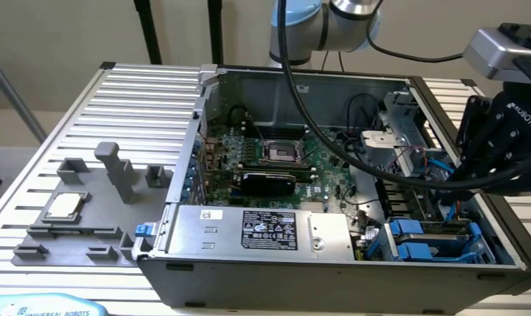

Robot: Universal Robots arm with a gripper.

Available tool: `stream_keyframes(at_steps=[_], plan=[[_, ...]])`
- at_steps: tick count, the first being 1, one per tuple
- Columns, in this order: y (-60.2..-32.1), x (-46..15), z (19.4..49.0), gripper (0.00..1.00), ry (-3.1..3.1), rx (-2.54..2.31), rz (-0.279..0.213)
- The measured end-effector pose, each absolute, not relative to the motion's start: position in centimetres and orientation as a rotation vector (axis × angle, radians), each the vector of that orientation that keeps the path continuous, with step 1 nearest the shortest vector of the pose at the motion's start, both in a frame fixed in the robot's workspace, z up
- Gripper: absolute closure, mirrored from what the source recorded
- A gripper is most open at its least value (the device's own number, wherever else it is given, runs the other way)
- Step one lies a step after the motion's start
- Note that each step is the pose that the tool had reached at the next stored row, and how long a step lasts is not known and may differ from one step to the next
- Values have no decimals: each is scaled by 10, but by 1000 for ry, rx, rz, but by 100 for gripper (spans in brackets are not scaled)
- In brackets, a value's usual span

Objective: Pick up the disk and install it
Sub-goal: 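Insert the first disk wire, then insert the second disk wire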

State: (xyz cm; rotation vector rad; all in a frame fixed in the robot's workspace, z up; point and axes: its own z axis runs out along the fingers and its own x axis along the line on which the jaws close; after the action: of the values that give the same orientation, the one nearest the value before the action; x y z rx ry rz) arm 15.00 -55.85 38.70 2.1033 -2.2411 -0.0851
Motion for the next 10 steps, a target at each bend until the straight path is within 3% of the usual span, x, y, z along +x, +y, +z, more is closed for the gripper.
stream_keyframes(at_steps=[10], plan=[[-552,146,376,76,-2243,2105,-75]])
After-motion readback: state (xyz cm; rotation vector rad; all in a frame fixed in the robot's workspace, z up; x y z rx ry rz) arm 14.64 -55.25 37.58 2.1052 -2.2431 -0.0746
